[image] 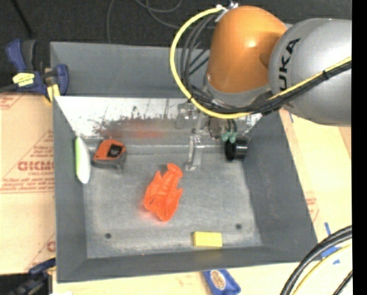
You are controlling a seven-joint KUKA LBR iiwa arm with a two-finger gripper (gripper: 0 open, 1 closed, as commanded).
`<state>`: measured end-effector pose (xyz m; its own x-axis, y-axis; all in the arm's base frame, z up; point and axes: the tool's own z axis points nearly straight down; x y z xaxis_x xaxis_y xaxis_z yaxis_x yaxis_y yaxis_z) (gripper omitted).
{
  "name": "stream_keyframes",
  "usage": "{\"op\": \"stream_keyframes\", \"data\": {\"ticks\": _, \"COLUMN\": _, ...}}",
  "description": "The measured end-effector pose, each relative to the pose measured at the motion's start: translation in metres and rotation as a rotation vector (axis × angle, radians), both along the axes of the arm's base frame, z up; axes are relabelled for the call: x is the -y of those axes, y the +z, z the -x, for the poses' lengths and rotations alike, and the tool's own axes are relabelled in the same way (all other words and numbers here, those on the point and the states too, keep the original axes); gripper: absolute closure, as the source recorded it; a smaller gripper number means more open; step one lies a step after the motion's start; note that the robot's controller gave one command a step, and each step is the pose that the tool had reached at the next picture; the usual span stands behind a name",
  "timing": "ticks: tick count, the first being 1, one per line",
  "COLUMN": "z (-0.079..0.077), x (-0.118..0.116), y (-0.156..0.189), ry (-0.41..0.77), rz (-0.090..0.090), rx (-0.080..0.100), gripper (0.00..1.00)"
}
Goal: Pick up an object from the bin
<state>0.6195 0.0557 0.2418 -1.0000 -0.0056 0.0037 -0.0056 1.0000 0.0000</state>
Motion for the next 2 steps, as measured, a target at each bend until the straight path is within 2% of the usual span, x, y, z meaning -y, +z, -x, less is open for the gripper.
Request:
{"op": "stream_keyframes", "data": {"ticks": 1, "z": -0.001, "x": 0.0, "y": 0.005, "ry": -0.001, "rz": -0.001, "rx": 0.008, "gripper": 0.0}}
{"op": "stream_keyframes", "data": {"ticks": 2, "z": 0.0, "x": 0.021, "y": -0.028, "ry": 0.009, "rz": 0.0, "rx": 0.013, "gripper": 0.0}}
